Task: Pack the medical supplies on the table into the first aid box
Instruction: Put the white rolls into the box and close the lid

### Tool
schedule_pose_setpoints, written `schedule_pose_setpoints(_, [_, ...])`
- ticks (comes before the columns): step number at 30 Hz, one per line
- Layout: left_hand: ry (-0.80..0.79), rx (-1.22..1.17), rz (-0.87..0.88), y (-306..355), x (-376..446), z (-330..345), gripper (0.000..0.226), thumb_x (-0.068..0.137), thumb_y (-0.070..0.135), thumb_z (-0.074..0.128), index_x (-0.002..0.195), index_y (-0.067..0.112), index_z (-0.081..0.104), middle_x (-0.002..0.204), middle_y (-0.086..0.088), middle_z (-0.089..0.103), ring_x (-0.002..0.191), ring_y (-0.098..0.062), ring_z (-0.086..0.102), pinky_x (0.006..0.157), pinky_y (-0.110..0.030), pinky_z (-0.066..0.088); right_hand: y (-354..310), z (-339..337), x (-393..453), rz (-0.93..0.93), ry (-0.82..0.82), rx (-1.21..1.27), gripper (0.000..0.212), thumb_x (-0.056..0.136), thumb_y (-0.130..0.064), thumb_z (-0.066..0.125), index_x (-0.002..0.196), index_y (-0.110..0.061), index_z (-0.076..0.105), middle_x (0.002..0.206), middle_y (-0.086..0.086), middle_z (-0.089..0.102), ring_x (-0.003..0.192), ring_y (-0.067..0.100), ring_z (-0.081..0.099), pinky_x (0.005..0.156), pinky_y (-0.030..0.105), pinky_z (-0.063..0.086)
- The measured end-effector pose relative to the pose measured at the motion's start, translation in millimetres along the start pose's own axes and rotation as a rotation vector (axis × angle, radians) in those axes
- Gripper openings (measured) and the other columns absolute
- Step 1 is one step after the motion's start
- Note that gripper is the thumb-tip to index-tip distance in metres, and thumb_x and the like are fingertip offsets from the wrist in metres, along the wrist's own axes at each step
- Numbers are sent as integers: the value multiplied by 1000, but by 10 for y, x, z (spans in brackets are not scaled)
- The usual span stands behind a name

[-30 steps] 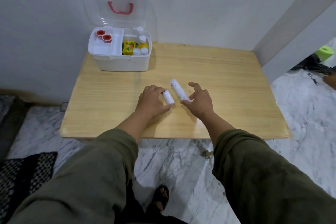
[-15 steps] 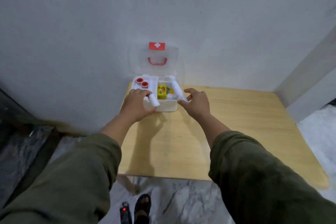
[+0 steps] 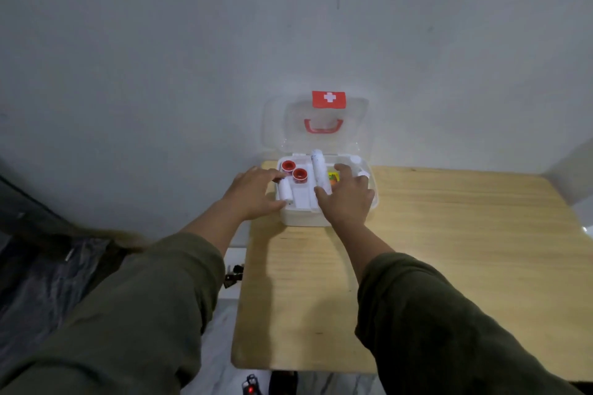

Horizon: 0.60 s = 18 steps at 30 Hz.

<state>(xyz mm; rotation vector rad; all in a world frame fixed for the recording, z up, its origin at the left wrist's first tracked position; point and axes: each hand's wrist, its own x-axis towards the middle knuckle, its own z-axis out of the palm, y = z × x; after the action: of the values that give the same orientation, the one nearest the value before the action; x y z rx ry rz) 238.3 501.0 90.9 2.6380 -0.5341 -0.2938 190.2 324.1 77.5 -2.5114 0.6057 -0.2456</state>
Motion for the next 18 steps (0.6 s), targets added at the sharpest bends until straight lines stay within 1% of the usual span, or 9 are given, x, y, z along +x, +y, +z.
schedule_pose_setpoints(3, [-49, 0, 13, -116, 87, -14, 65, 74, 46, 72, 132, 32, 50, 136, -3, 52, 127, -24, 43, 106, -43, 36, -59, 59, 4, 50, 25, -53, 57, 80, -39, 63, 130, -19, 43, 120, 12, 59, 118, 31, 44, 96, 42, 33])
schedule_pose_setpoints(7, [-65, -14, 63, -194, 165, -16, 66, 72, 45, 74, 132, 31, 50, 139, 2, 51, 132, -22, 39, 110, -43, 33, -108, 115, -4, 85, 39, -102, 56, 79, -47, 63, 125, -19, 46, 122, 12, 57, 120, 31, 45, 98, 45, 31])
schedule_pose_setpoints(9, [-67, -21, 76, -210, 190, -22, 66, 71, 47, 75, 131, 31, 52, 138, 3, 52, 130, -22, 41, 109, -42, 35, -115, 114, 2, 91, 53, -117, 57, 78, -53, 63, 123, -20, 48, 122, 11, 58, 119, 30, 46, 98, 45, 31])
schedule_pose_setpoints(12, [-42, -56, 91, -215, 238, -45, 64, 69, 48, 75, 127, 30, 55, 132, 2, 57, 121, -20, 49, 104, -40, 41, -118, 83, 32, 89, 50, -147, 61, 78, -58, 62, 125, -21, 47, 122, 10, 59, 119, 29, 47, 98, 44, 32])
schedule_pose_setpoints(14, [31, -83, 108, -184, 284, -84, 57, 73, 48, 73, 123, 26, 58, 127, 1, 60, 116, -19, 52, 99, -37, 44, -124, 46, 68, 74, 75, -132, 63, 78, -58, 62, 128, -23, 45, 123, 8, 60, 121, 28, 46, 99, 45, 33])
schedule_pose_setpoints(15, [94, -92, 117, -160, 314, -114, 53, 76, 47, 70, 122, 24, 59, 126, 0, 60, 115, -20, 52, 98, -36, 44, -132, 20, 95, 61, 106, -110, 63, 79, -57, 61, 129, -24, 43, 123, 7, 60, 120, 27, 47, 99, 45, 33])
schedule_pose_setpoints(18, [336, -120, 119, -69, 416, -227, 50, 83, 43, 64, 126, 19, 53, 132, -5, 53, 122, -23, 47, 101, -39, 41, -190, -102, 209, -18, 231, -5, 59, 85, -50, 55, 135, -23, 37, 123, 7, 56, 115, 26, 50, 96, 43, 36])
